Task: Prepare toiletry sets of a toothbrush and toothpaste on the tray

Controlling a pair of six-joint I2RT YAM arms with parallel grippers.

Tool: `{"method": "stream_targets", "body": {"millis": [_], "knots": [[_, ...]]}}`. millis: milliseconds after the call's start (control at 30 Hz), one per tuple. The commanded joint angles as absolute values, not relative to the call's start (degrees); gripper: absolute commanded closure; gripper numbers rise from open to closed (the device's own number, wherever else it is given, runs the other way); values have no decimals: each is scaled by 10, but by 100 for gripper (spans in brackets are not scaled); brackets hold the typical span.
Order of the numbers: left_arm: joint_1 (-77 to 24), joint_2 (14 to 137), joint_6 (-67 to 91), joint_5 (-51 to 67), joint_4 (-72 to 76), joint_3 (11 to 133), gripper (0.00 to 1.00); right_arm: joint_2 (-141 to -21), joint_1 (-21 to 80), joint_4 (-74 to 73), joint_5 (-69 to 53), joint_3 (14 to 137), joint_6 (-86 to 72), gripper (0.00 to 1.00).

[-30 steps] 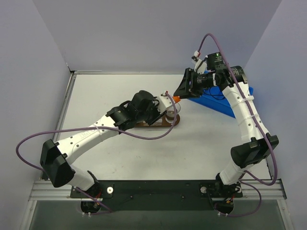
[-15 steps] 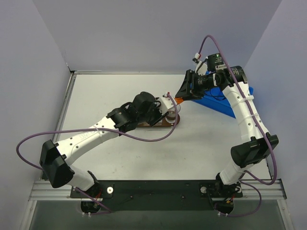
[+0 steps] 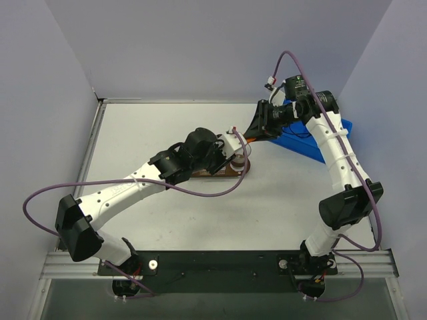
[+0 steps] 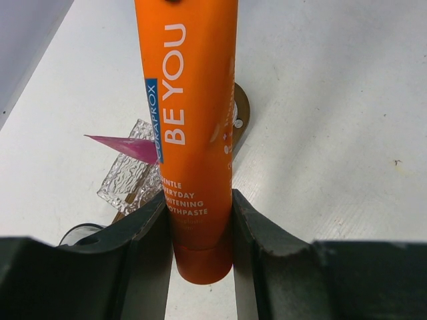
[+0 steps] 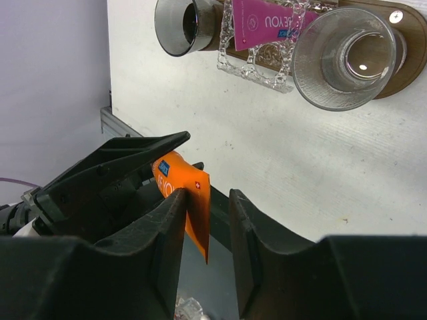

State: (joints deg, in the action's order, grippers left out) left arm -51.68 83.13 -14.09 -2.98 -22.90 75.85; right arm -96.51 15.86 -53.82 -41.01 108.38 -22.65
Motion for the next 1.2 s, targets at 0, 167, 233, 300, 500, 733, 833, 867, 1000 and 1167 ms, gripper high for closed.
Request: {"method": "stream_targets", "body": {"millis": [0, 167, 233, 300, 500, 733, 833, 867, 1000, 1167], "knots": [[-521, 813, -135, -37, -179, 774, 97, -970, 163, -550, -437, 1087, -233, 75], [-521, 817, -134, -41, -179, 777, 97, -975, 163, -547, -449, 1093, -237, 100], [-522, 819, -125, -49, -179, 778, 94, -972, 159, -543, -448, 1096, -239, 100], [-520, 821, -108, -60, -178, 780, 84, -967, 155, -537, -435, 1097, -243, 100], [-505, 820, -71, -59, -171, 780, 45, -925, 143, -477, -393, 1081, -260, 100], [-440, 772, -9, -23, -169, 748, 30, -876, 150, -411, -322, 1062, -262, 100], [-363, 735, 54, 22, -155, 723, 29, -866, 188, -404, -253, 1072, -226, 100], [-342, 726, 88, 36, -144, 707, 28, -864, 211, -402, -238, 1081, -218, 100], [-253, 701, 156, 66, -152, 694, 28, -877, 289, -396, -154, 1114, -179, 100], [-195, 683, 165, 23, -213, 700, 21, -933, 358, -397, -84, 1167, -149, 100]]}}
